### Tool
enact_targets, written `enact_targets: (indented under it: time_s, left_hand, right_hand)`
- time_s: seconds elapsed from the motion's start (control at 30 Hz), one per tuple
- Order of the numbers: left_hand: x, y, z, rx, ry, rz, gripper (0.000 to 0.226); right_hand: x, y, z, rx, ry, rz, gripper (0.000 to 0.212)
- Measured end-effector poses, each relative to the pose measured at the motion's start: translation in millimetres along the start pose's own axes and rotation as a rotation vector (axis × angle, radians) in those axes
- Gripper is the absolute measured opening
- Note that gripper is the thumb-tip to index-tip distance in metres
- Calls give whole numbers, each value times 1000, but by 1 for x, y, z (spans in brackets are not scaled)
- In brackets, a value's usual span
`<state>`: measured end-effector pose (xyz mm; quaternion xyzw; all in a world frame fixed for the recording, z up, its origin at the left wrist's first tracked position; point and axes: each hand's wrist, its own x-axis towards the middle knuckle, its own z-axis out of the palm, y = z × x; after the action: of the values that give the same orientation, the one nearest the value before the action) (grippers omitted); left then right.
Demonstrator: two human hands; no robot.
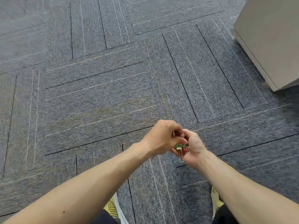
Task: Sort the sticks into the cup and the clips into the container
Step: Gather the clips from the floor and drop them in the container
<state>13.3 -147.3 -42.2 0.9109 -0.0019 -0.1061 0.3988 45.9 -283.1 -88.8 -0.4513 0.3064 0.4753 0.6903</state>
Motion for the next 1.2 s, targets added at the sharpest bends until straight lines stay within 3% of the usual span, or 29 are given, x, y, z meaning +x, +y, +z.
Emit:
enact_targets:
  time_s: [0.13,0.23,0.33,0.47,0.57,0.7,0.87,1.03,1.2]
  left_hand:
    - [2,0,3,-41,-17,33,39]
    - [-1,-11,-6,-79,94,59,39]
    - [-8,-44,-15,0,111,-128,32]
    - [-32,-73,-1,209,-203,-379,42]
    - [-46,-73,25,241,-152,-456,38]
    - [-49,-74,42,273,-29,-434,23]
    - [-45,-73,41,217,-26,-319,13]
    - [-26,-64,49,203,-60,-199,24]
    - [-18,-64,61,292,-29,-201,15]
  right_hand:
    - [0,2,2,34,-55,-3,34]
    - [-4,0,2,31,-34,24,30]
    - [-6,-4,-1,69,-42,62,28]
    - [-7,-8,-4,69,-47,45,28]
    - [-7,-7,-6,56,-42,37,27]
    - [-8,-9,-6,64,-49,40,28]
    - [-6,-10,-8,49,-54,45,29]
    - [-4,-11,-13,46,-51,43,28]
    - [-5,-12,-18,59,-62,43,28]
